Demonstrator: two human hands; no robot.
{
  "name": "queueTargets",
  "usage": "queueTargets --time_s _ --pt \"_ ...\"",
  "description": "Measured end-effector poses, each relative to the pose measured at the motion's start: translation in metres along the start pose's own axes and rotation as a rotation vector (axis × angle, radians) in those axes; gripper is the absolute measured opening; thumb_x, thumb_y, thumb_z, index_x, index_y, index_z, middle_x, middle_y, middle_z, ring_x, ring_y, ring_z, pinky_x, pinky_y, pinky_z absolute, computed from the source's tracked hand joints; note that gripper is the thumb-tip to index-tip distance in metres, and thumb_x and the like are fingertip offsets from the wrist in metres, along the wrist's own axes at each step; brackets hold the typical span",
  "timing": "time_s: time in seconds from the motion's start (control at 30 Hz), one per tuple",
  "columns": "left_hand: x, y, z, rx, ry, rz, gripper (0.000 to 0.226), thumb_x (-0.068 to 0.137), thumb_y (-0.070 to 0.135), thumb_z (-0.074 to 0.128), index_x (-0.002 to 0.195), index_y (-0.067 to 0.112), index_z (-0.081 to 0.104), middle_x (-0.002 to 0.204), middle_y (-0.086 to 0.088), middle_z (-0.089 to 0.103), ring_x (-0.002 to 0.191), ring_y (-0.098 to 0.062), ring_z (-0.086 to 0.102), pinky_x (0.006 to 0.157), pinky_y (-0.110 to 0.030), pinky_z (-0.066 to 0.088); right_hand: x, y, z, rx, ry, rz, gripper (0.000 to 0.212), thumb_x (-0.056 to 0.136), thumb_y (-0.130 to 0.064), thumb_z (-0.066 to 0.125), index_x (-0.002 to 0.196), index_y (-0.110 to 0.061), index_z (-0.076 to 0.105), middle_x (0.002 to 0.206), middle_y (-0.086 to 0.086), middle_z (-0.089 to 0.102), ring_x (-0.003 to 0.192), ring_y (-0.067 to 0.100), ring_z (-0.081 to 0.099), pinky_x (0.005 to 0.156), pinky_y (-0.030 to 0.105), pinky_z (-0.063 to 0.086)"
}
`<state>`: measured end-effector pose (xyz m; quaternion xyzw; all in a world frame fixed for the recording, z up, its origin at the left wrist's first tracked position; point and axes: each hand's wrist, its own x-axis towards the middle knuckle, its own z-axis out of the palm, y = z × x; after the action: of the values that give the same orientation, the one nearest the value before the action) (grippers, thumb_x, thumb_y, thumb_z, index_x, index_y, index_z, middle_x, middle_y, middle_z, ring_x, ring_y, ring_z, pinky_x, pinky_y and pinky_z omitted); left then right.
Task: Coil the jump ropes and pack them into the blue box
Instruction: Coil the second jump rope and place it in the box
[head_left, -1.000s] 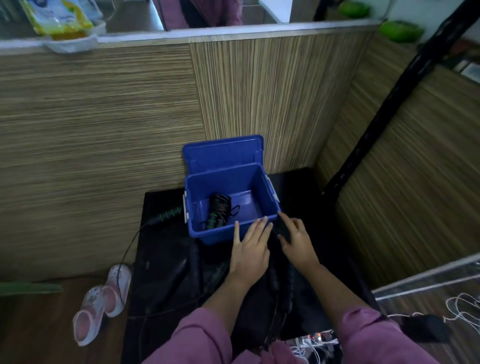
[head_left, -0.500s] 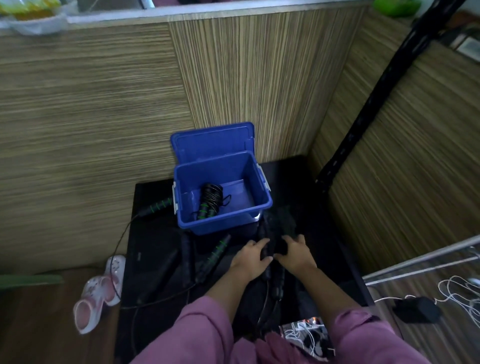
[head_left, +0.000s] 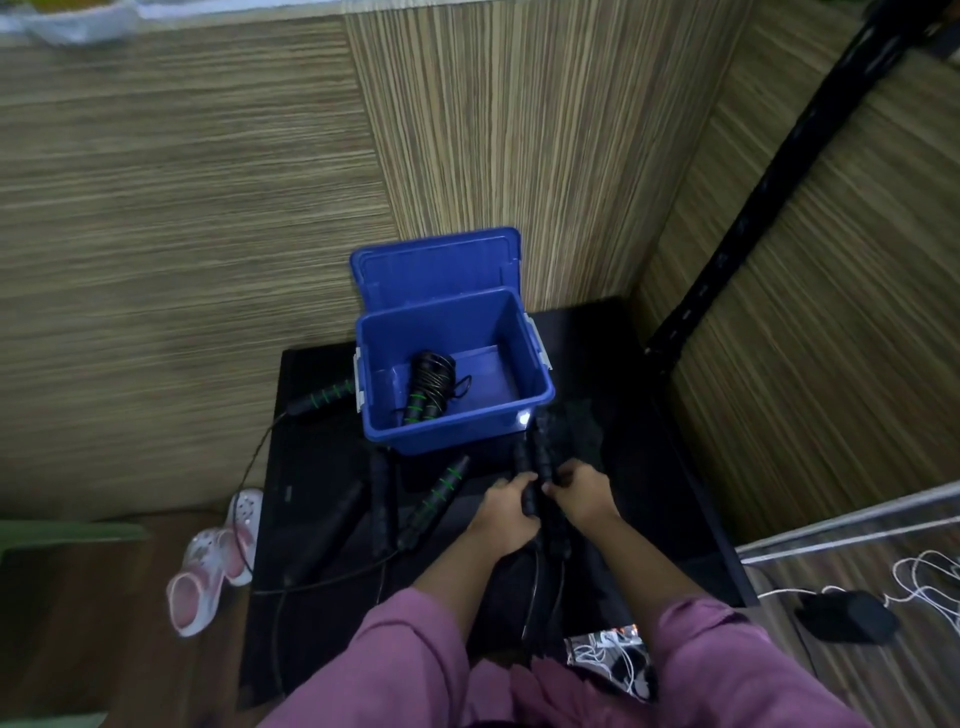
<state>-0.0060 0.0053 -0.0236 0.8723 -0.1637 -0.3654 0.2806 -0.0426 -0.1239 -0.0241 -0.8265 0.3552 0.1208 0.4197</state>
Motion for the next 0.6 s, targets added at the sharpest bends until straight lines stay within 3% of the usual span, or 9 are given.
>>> queueTargets --time_s 0.1,0.27,0.37,0.47,0.6 --pt "0.0 -0.006 -0.004 0.079 -0.024 0.06 0.067 0.082 0.014 0.061 0.144 0.025 0.039 0.13 -0.017 0.049 0.122 -0.033 0.05 0.102 -0.038 0.043 -0.001 0.003 0.004 0.004 0.007 -0.011 0.029 0.085 -0.015 0.067 0.111 -0.003 0.064 0.109 0.015 0.068 0.102 0.025 0.063 0.077 0.019 0.041" --pt "0.004 -0.008 -0.006 0.701 0.053 0.172 0.075 0.085 0.016 0.061 0.148 0.029 0.024 0.142 -0.007 0.038 0.131 -0.025 0.036 0.101 -0.04 0.038 -0.002 0.009 0.002 0.111 -0.018 0.005 0.036 0.083 -0.014 0.068 0.119 -0.009 0.065 0.11 0.009 0.069 0.101 0.02 0.063 0.079 0.017 0.042" --pt "0.008 -0.005 -0.009 0.807 0.115 0.244 0.089 0.081 0.019 0.07 0.151 0.027 0.015 0.152 -0.004 0.022 0.14 -0.022 0.022 0.112 -0.046 0.026 -0.003 0.014 0.0 0.122 0.004 -0.01 0.035 0.083 -0.006 0.06 0.116 -0.014 0.066 0.098 0.005 0.071 0.096 0.016 0.065 0.082 0.016 0.043" --pt "0.014 -0.001 -0.015 0.874 0.005 0.312 0.101 0.079 0.03 0.074 0.153 0.029 0.004 0.161 0.003 0.004 0.147 -0.016 0.002 0.118 -0.054 0.005 -0.003 0.017 0.0 0.186 -0.007 -0.032 0.038 0.081 0.003 0.055 0.112 -0.017 0.066 0.088 0.001 0.072 0.096 0.017 0.068 0.092 0.027 0.05" --pt "0.018 0.005 -0.015 0.956 -0.103 0.26 0.091 0.083 0.041 0.069 0.152 0.031 0.011 0.159 0.004 0.013 0.147 -0.017 0.002 0.115 -0.06 -0.002 -0.002 0.017 0.001 0.27 -0.018 0.036 0.033 0.086 0.0 0.058 0.115 -0.015 0.055 0.094 0.007 0.071 0.091 0.013 0.062 0.068 0.011 0.045"
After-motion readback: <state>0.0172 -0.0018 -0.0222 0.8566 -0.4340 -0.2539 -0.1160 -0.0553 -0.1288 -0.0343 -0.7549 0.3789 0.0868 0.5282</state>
